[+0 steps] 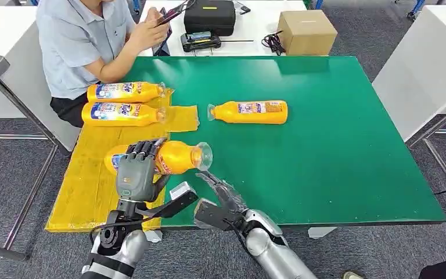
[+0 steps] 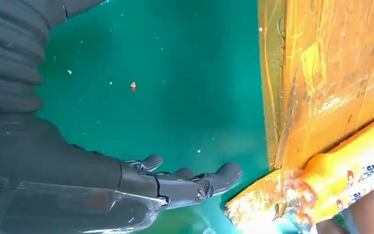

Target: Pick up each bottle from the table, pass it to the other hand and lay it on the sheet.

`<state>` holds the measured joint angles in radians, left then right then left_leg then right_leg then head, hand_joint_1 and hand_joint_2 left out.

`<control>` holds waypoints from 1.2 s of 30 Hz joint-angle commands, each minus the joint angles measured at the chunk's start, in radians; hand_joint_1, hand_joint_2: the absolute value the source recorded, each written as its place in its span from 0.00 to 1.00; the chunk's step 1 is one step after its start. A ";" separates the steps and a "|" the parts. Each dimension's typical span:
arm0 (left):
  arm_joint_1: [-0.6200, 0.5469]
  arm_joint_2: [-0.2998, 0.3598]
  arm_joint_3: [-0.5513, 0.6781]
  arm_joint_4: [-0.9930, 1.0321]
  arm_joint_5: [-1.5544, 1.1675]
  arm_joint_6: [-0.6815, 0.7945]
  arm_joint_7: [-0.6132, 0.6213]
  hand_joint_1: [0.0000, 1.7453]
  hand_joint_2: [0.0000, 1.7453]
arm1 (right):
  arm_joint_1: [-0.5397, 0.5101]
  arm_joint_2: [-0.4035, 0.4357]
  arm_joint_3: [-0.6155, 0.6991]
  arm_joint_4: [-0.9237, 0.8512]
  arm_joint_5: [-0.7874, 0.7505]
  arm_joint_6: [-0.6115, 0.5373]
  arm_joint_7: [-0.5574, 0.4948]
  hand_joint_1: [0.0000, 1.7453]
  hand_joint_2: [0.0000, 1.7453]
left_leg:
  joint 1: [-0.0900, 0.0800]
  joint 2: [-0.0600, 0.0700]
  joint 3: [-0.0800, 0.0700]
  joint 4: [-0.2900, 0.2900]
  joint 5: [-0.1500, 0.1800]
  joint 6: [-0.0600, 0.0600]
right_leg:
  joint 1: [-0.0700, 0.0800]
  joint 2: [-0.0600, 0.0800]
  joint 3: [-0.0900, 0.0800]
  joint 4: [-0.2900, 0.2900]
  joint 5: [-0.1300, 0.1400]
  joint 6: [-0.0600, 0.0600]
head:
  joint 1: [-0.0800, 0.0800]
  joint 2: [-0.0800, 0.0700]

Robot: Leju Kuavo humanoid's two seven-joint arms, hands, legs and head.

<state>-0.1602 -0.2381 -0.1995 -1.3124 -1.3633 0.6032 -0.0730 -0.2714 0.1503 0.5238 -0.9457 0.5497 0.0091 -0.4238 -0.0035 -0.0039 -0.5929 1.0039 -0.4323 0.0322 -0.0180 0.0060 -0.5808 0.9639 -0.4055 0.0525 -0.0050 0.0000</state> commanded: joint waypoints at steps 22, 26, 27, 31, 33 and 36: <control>-0.292 0.160 0.083 0.603 -0.018 -0.179 0.073 0.86 1.00 | -0.060 -0.029 0.015 0.032 -0.022 0.047 -0.020 0.00 1.00 | 0.000 0.001 0.001 0.000 0.000 -0.001 | 0.000 0.000 0.001 0.000 0.000 -0.001 | 0.000 0.000; -0.301 0.160 0.079 0.621 -0.021 -0.191 0.072 0.05 1.00 | -0.064 -0.026 0.017 0.037 -0.024 0.050 -0.021 0.00 1.00 | 0.001 0.001 0.002 0.000 -0.001 -0.002 | 0.001 0.000 0.002 0.001 -0.001 -0.002 | 0.000 0.000; -0.302 0.161 0.075 0.624 -0.026 -0.190 0.076 0.01 1.00 | -0.064 -0.026 0.017 0.039 -0.024 0.050 -0.021 0.00 1.00 | 0.001 0.000 0.001 0.000 0.000 -0.002 | 0.001 -0.001 0.002 0.000 -0.001 -0.002 | 0.000 0.000; -0.302 0.160 0.072 0.634 -0.039 -0.176 0.087 0.00 1.00 | -0.066 -0.026 0.018 0.043 -0.024 0.050 -0.021 0.00 1.00 | 0.001 0.001 0.003 0.001 -0.001 -0.002 | 0.001 0.000 0.003 0.001 -0.001 -0.002 | 0.000 0.000; -0.305 0.154 0.077 0.641 -0.035 -0.192 0.095 0.00 1.00 | -0.063 -0.027 0.018 0.042 -0.024 0.049 -0.021 0.00 1.00 | 0.001 0.001 0.002 0.000 0.000 -0.002 | 0.001 0.001 0.002 0.000 0.000 -0.002 | 0.000 0.000; -0.305 0.152 0.073 0.639 -0.042 -0.189 0.100 0.00 1.00 | -0.062 -0.027 0.016 0.041 -0.024 0.049 -0.021 0.00 1.00 | 0.001 0.000 0.001 0.000 0.000 -0.001 | 0.001 -0.001 0.002 0.000 0.000 -0.001 | 0.000 0.000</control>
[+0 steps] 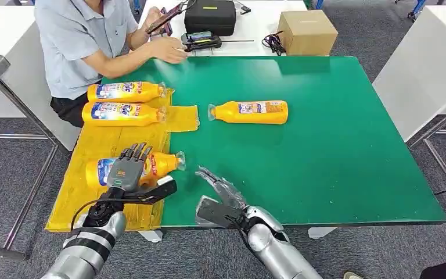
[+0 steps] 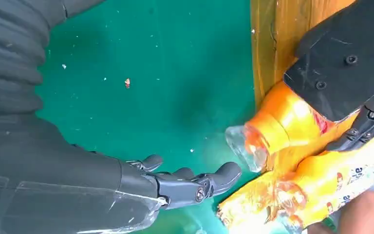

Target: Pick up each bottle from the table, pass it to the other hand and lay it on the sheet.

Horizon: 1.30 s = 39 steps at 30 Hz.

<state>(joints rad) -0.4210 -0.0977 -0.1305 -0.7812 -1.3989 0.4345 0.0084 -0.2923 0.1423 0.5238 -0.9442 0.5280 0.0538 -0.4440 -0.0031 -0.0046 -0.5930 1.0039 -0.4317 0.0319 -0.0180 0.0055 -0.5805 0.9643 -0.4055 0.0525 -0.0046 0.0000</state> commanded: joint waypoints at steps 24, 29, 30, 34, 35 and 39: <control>0.422 -0.155 0.078 -0.757 0.585 0.192 -0.335 0.00 1.00 | 0.301 -0.072 -0.147 -0.660 -0.101 -0.042 -0.091 0.00 1.00 | 0.001 -0.001 -0.003 0.002 -0.003 -0.002 | 0.001 -0.002 -0.003 0.001 -0.003 -0.002 | 0.000 0.000; 0.438 -0.176 0.126 -0.775 0.758 0.116 -0.392 0.00 1.00 | 0.340 -0.070 -0.202 -0.741 -0.114 -0.028 -0.131 0.00 1.00 | 0.001 -0.001 -0.004 0.002 -0.003 -0.003 | 0.001 -0.002 -0.004 0.001 -0.003 -0.002 | 0.000 0.000; 0.444 -0.185 0.137 -0.781 0.823 0.092 -0.404 0.00 1.00 | 0.347 -0.064 -0.215 -0.742 -0.133 -0.015 -0.132 0.00 1.00 | 0.001 0.000 -0.002 0.002 -0.004 -0.003 | 0.002 -0.001 -0.002 0.001 -0.004 -0.003 | 0.000 0.000; 0.502 -0.202 0.171 -0.843 0.943 0.035 -0.432 0.00 1.00 | 0.361 -0.065 -0.277 -0.671 -0.083 -0.056 -0.003 0.00 0.00 | 0.001 0.000 -0.003 0.000 -0.002 -0.003 | 0.001 -0.001 -0.003 -0.001 -0.002 -0.002 | 0.000 0.000; 0.514 -0.222 0.186 -0.872 1.000 0.030 -0.441 0.00 1.00 | 0.364 -0.048 -0.298 -0.662 -0.028 -0.123 0.018 0.00 0.00 | 0.001 0.001 -0.001 0.000 -0.003 -0.003 | 0.002 0.000 -0.001 -0.002 -0.002 -0.002 | 0.000 0.000; 0.540 -0.232 0.173 -0.931 1.106 -0.004 -0.444 0.00 1.00 | 0.377 -0.076 -0.318 -0.645 0.179 -0.253 0.066 0.00 0.00 | 0.001 0.001 -0.002 0.001 -0.003 -0.003 | 0.001 0.000 -0.002 -0.001 -0.003 -0.002 | 0.000 0.000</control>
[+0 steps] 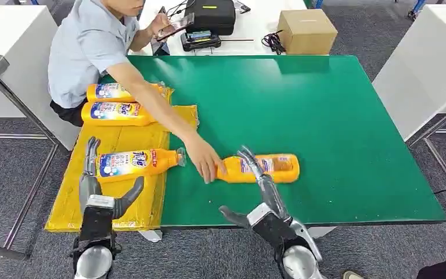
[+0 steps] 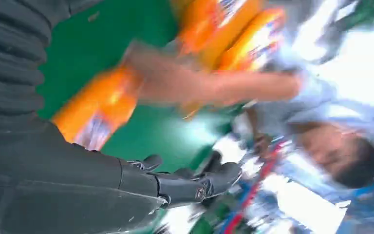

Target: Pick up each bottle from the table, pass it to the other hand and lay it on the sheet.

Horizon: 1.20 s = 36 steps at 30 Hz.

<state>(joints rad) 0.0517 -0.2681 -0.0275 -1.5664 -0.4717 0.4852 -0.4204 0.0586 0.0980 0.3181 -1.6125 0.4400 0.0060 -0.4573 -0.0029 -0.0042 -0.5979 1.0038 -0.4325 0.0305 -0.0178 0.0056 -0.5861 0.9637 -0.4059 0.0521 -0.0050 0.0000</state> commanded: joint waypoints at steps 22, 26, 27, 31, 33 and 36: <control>0.061 -0.010 -0.117 -0.099 0.172 -0.141 0.052 0.00 1.00 | -0.073 -0.168 -0.135 0.294 0.579 -0.227 0.271 0.00 1.00 | 0.000 0.000 0.004 -0.001 0.000 -0.001 | 0.000 -0.001 0.004 -0.002 0.000 -0.001 | 0.000 0.000; 0.054 -0.013 -0.142 -0.084 0.145 -0.134 0.056 0.00 1.00 | -0.121 -0.155 -0.156 0.373 0.599 -0.246 0.269 0.00 1.00 | 0.000 0.000 0.004 -0.002 0.000 -0.001 | 0.000 -0.001 0.005 -0.002 0.000 -0.001 | 0.000 0.000; 0.051 -0.007 -0.159 -0.084 0.157 -0.158 0.065 0.00 1.00 | -0.143 -0.150 -0.142 0.405 0.637 -0.267 0.267 0.00 1.00 | 0.001 0.000 0.006 -0.002 -0.001 -0.002 | 0.001 -0.001 0.007 -0.003 -0.001 -0.002 | 0.000 0.000; 0.046 -0.004 -0.179 -0.083 0.146 -0.162 0.062 0.00 1.00 | -0.172 -0.135 -0.114 0.431 0.662 -0.269 0.271 0.00 1.00 | 0.000 0.001 0.004 -0.001 -0.001 -0.001 | 0.001 0.000 0.004 -0.002 0.000 -0.001 | 0.000 0.000; 0.036 -0.005 -0.179 -0.071 0.145 -0.164 0.064 0.00 1.00 | -0.190 -0.129 -0.106 0.448 0.648 -0.249 0.270 0.00 1.00 | 0.000 0.002 0.004 -0.001 -0.001 -0.002 | 0.001 0.001 0.004 -0.001 0.000 -0.002 | 0.000 0.000; 0.013 -0.022 -0.155 -0.044 0.169 -0.151 0.066 0.00 1.00 | -0.241 -0.116 -0.091 0.524 0.621 -0.217 0.263 0.00 1.00 | 0.000 0.002 0.004 -0.001 0.000 -0.001 | 0.001 0.001 0.003 -0.002 0.000 -0.001 | 0.000 0.000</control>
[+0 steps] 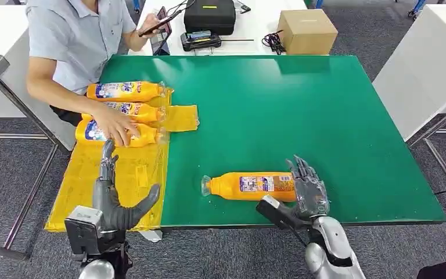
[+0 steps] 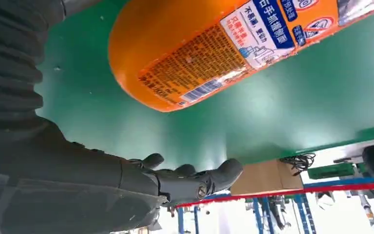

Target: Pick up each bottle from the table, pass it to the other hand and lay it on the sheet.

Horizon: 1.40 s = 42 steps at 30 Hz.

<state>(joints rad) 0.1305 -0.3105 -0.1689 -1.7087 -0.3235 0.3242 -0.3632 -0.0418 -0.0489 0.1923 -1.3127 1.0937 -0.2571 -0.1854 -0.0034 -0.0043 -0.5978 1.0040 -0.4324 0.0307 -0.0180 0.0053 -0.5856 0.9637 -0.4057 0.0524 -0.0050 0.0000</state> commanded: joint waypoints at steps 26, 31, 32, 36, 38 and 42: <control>-0.117 0.027 -0.044 0.147 0.055 0.002 0.006 0.00 1.00 | -0.257 0.022 0.197 0.470 0.034 0.051 0.049 0.00 1.00 | 0.001 0.001 0.009 -0.001 0.000 -0.001 | 0.001 0.000 0.008 -0.001 0.000 -0.002 | 0.000 0.000; -0.111 0.025 -0.040 0.136 0.055 0.000 0.007 0.00 1.00 | -0.258 0.007 0.229 0.452 0.089 0.028 0.079 0.00 1.00 | 0.001 0.000 0.010 -0.001 0.000 -0.001 | 0.001 -0.001 0.009 -0.001 0.000 -0.002 | 0.000 0.000; -0.110 0.024 -0.039 0.134 0.054 0.001 0.007 0.00 1.00 | -0.257 0.006 0.231 0.444 0.098 0.024 0.085 0.00 1.00 | 0.001 0.000 0.010 -0.001 0.000 -0.001 | 0.001 -0.001 0.009 -0.001 0.000 -0.002 | 0.000 0.000; -0.101 0.020 -0.025 0.120 0.046 -0.006 0.012 0.00 1.00 | -0.269 -0.013 0.275 0.374 0.180 0.054 0.139 0.00 1.00 | 0.001 0.001 0.010 0.000 0.000 -0.001 | 0.001 0.000 0.009 0.000 0.000 -0.002 | 0.000 0.000; -0.098 0.017 -0.024 0.114 0.044 -0.006 0.012 0.00 1.00 | -0.284 -0.012 0.281 0.371 0.202 0.059 0.153 0.00 1.00 | 0.001 0.001 0.010 0.000 0.000 -0.001 | 0.001 0.000 0.008 0.000 0.000 -0.002 | 0.000 0.000; -0.104 0.017 -0.022 0.114 0.044 -0.004 0.011 0.00 1.00 | -0.316 -0.002 0.286 0.393 0.223 0.059 0.169 0.00 1.00 | 0.001 0.002 0.010 0.000 0.000 -0.001 | 0.001 0.001 0.009 0.000 0.000 -0.002 | 0.000 0.000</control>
<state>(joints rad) 0.0466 -0.3101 -0.2010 -1.6121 -0.2800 0.3223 -0.3574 -0.2934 -0.0271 0.4074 -0.9609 1.2832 -0.2091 -0.0443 -0.0033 -0.0038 -0.5894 1.0040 -0.4317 0.0315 -0.0179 0.0055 -0.5777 0.9637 -0.4052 0.0524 -0.0050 0.0000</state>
